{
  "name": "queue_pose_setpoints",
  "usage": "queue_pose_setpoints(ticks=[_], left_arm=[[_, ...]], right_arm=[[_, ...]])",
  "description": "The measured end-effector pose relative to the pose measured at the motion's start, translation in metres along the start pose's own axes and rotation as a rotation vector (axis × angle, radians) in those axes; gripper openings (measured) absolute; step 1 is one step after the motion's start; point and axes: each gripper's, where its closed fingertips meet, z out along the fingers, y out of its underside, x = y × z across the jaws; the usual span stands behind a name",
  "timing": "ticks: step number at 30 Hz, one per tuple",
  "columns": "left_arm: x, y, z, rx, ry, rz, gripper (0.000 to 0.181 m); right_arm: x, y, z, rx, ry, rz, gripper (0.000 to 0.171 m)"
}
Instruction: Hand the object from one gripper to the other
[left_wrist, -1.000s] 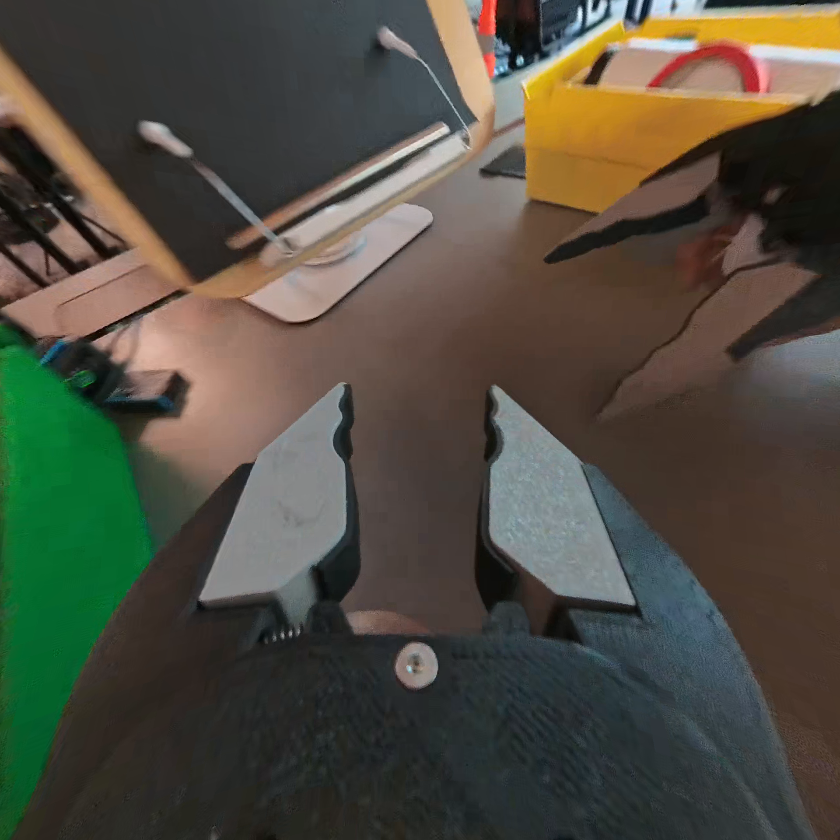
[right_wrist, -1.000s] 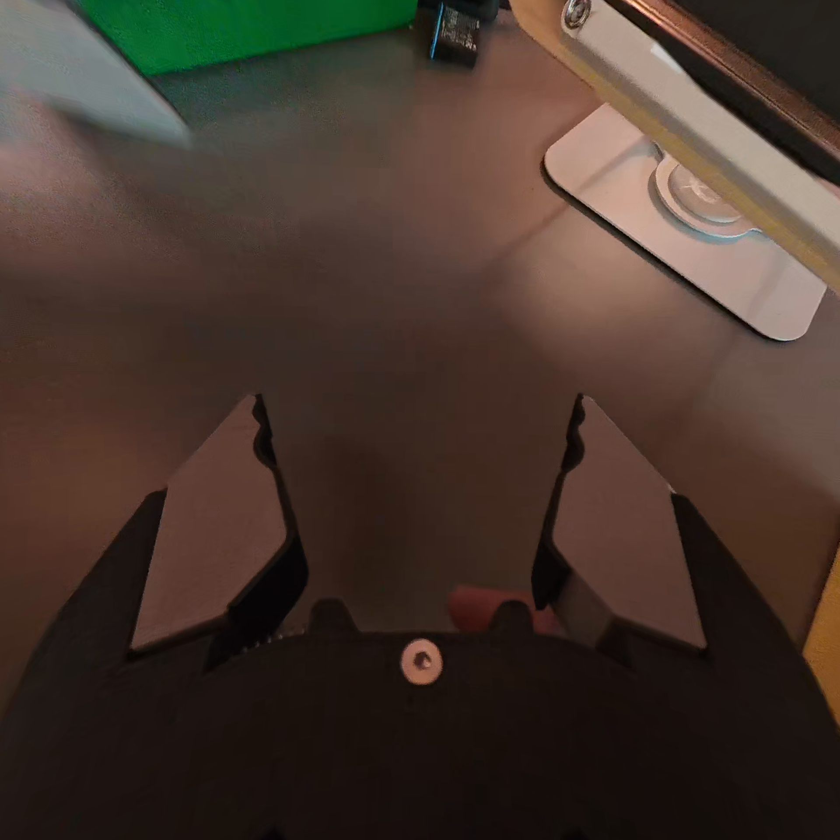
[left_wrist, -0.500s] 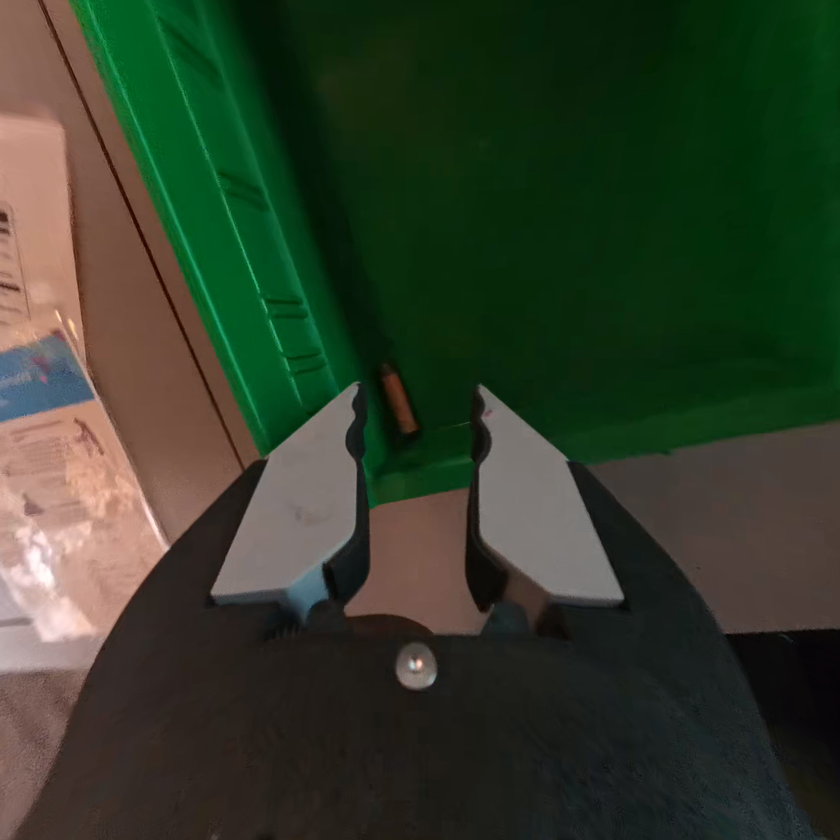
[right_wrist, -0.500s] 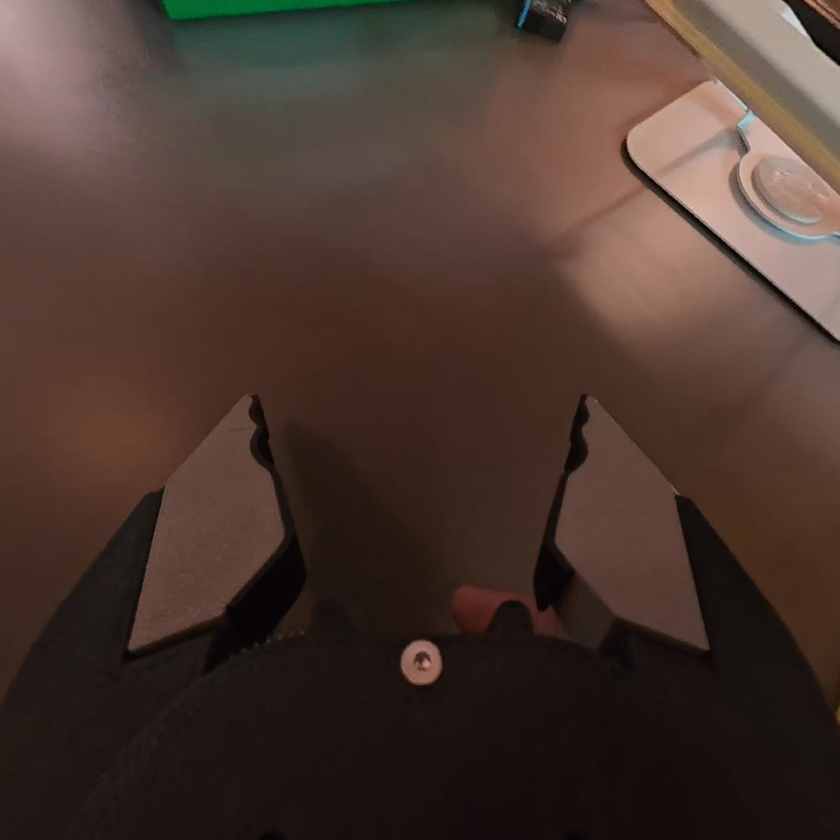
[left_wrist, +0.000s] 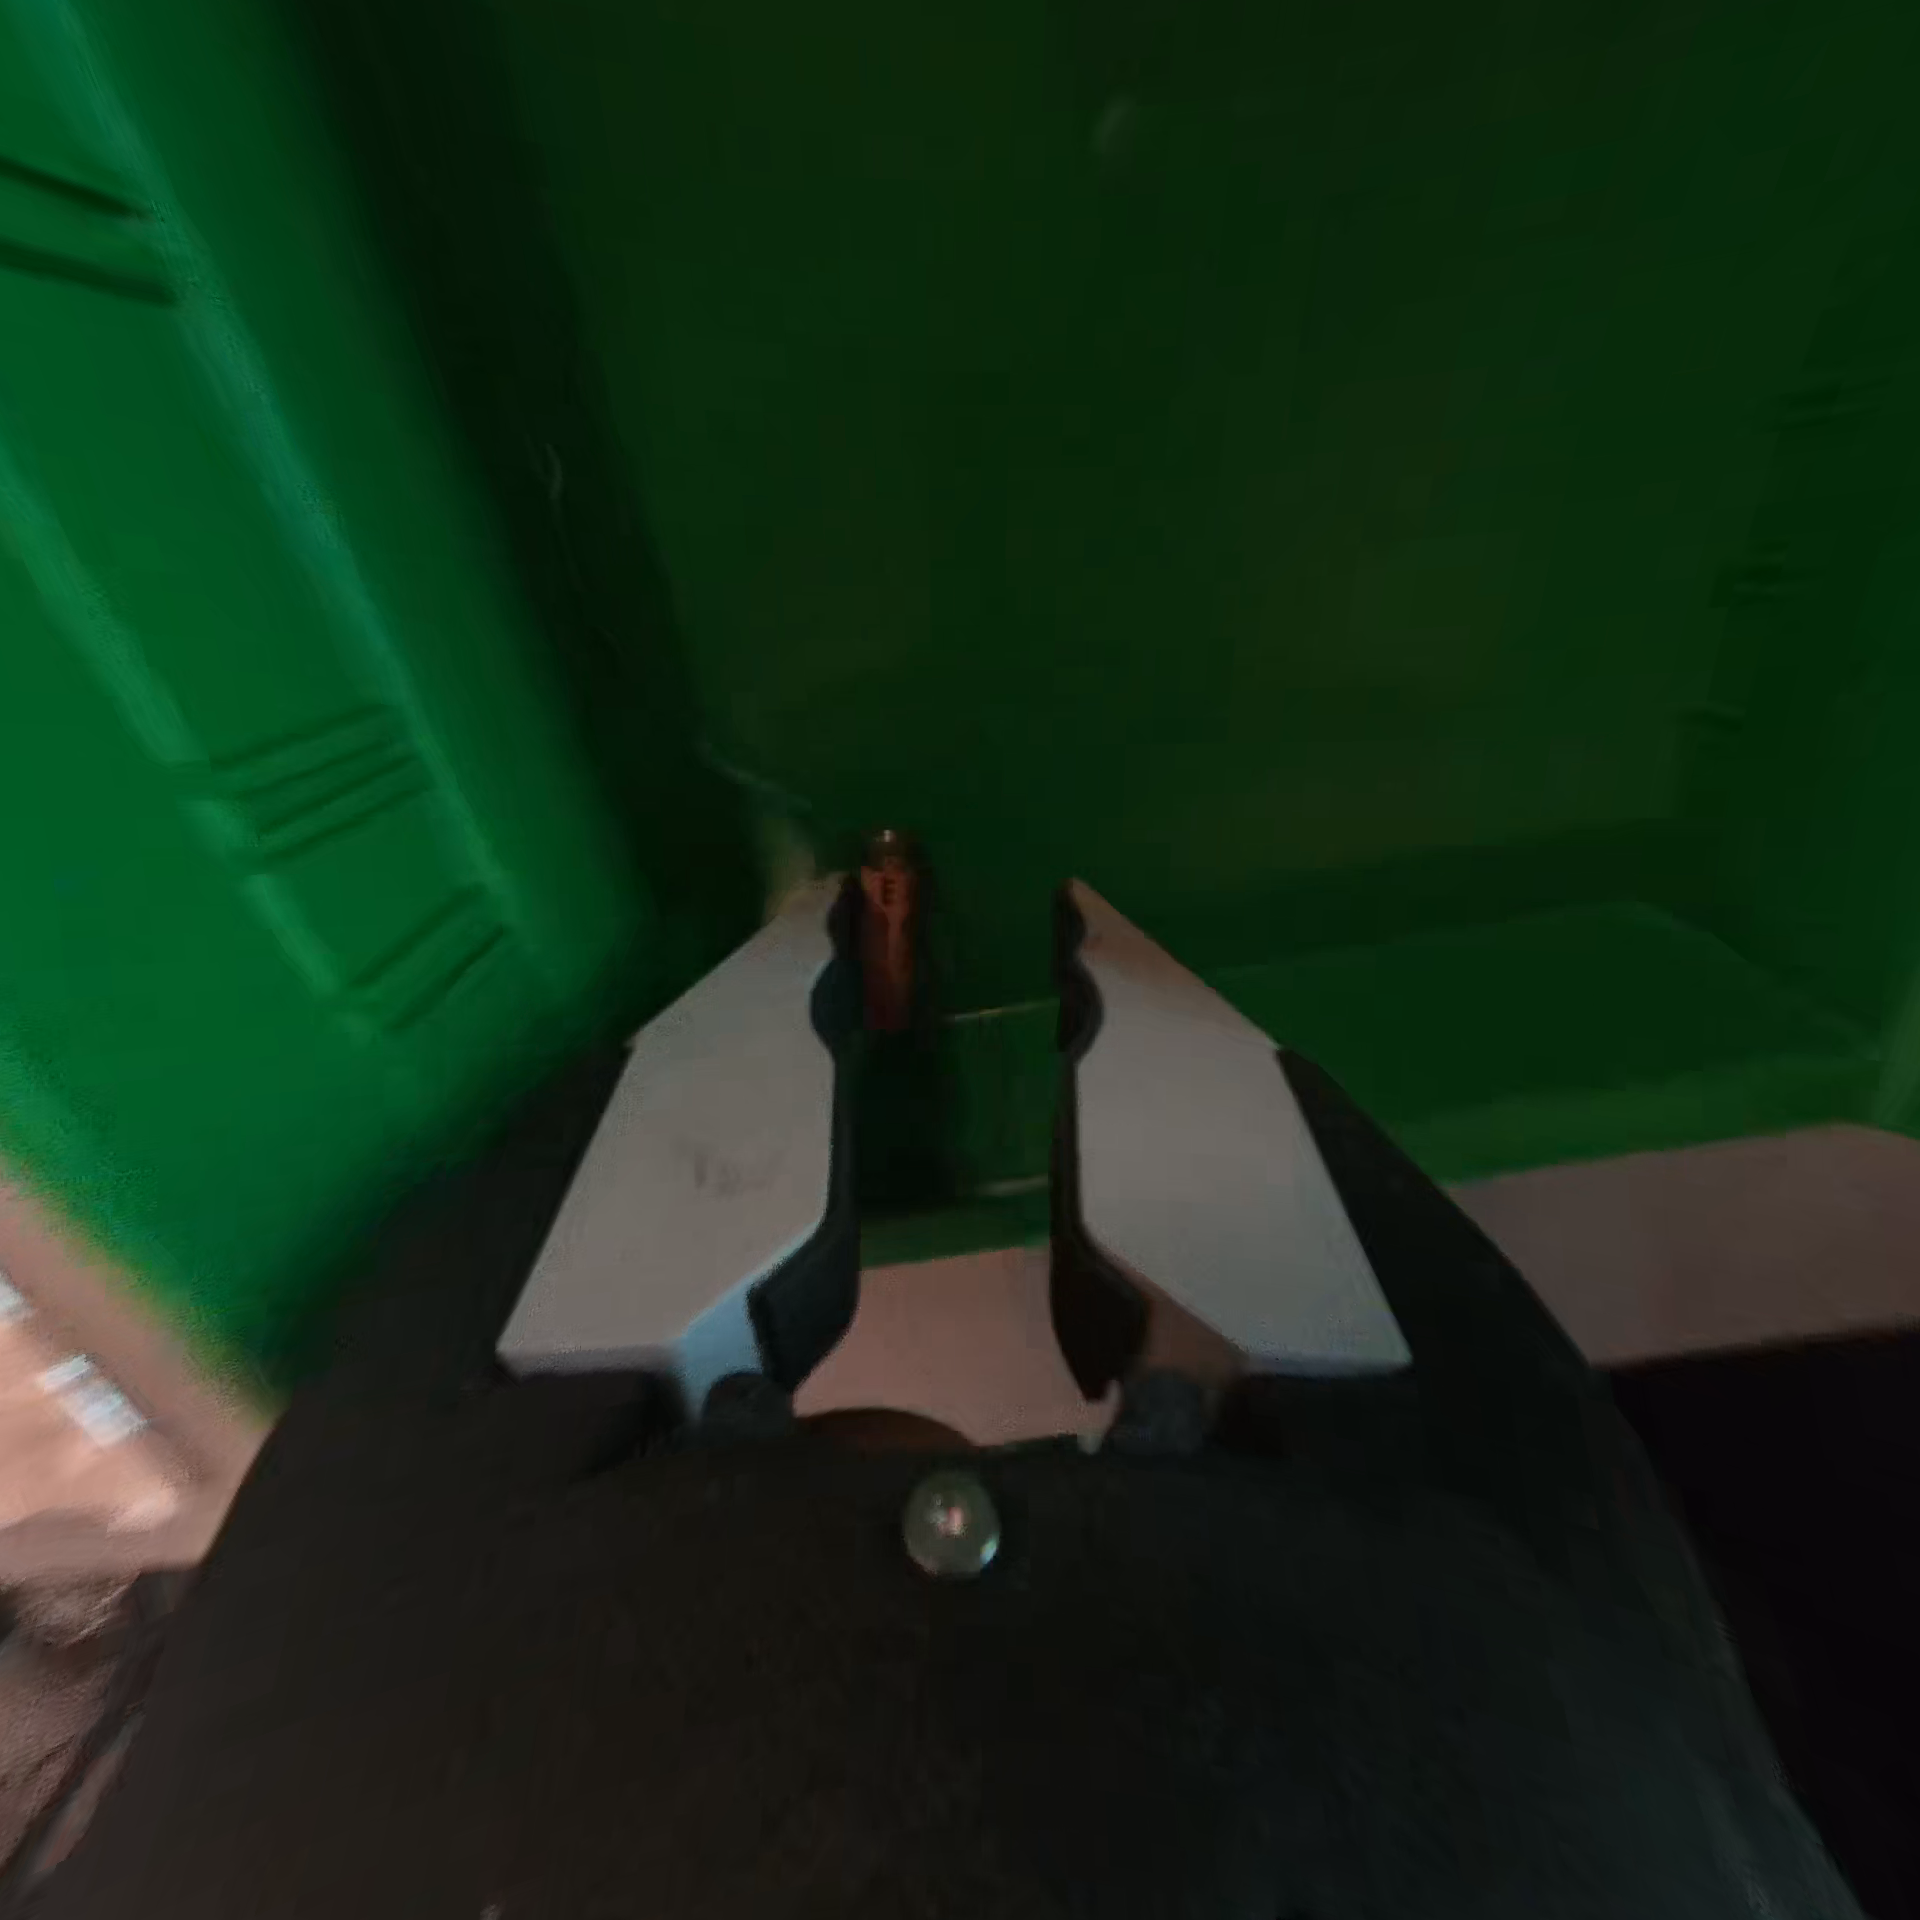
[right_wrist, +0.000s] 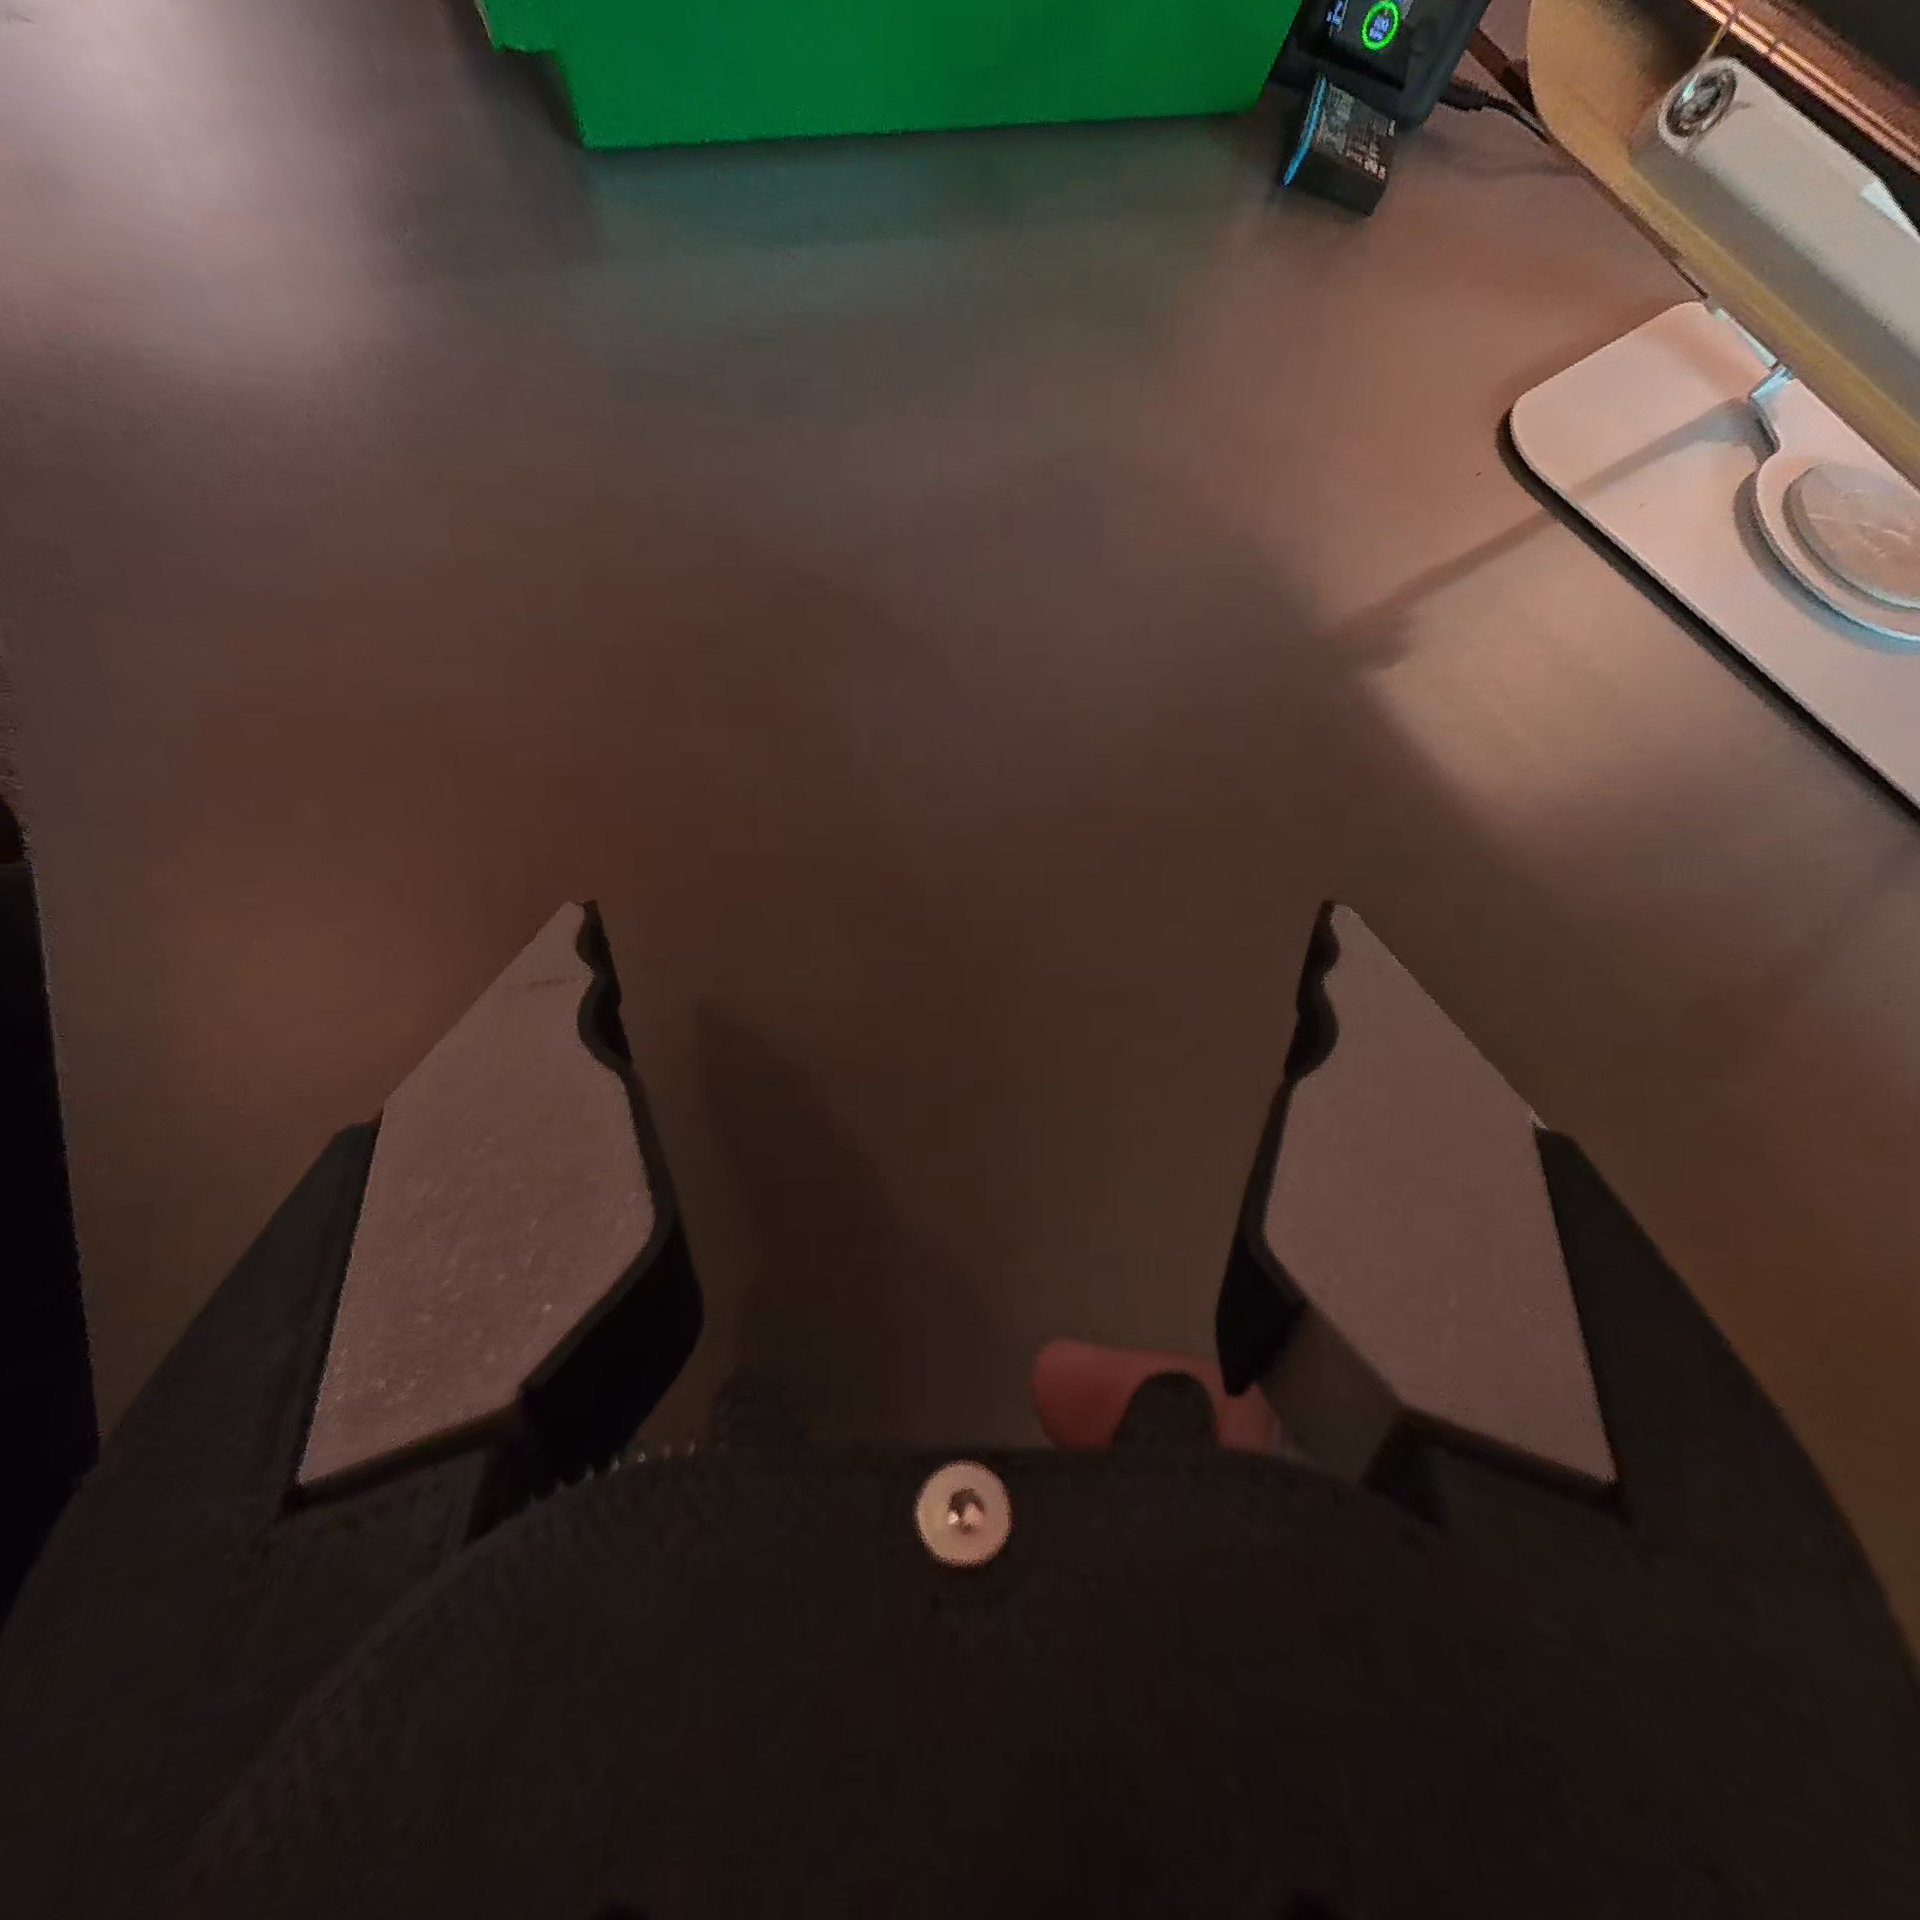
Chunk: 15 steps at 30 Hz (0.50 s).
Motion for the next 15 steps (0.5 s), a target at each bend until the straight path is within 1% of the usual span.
queue_pose_setpoints(ticks=[1,3,8,11,12,13,14,15], left_arm=[[0.005,0.0,0.001,-0.004,0.028,-0.009,0.047],[0.005,0.003,0.001,-0.017,0.004,-0.008,0.05],[0.009,0.013,-0.001,-0.051,0.017,-0.003,0.048],[0.015,0.022,-0.004,-0.082,0.044,0.058,0.042],[0.017,0.021,-0.004,-0.078,0.051,0.086,0.037],[0.018,0.019,-0.004,-0.066,0.053,0.108,0.027],[0.017,0.015,-0.004,-0.046,0.044,0.121,0.009],[0.018,0.013,-0.003,-0.041,0.037,0.13,0.008]], right_arm=[[-0.001,-0.001,-0.001,0.005,-0.001,-0.003,0.126],[-0.002,-0.002,-0.001,0.008,0.003,-0.012,0.124],[-0.004,-0.001,0.0,0.008,0.001,-0.024,0.12],[-0.005,-0.002,0.001,0.015,-0.003,-0.023,0.118],[-0.004,-0.003,0.0,0.017,-0.006,-0.02,0.116],[-0.003,-0.003,0.0,0.021,-0.004,-0.016,0.115],[-0.002,-0.004,0.0,0.027,0.0,-0.012,0.114],[0.0,-0.005,-0.001,0.032,0.005,-0.008,0.114]])
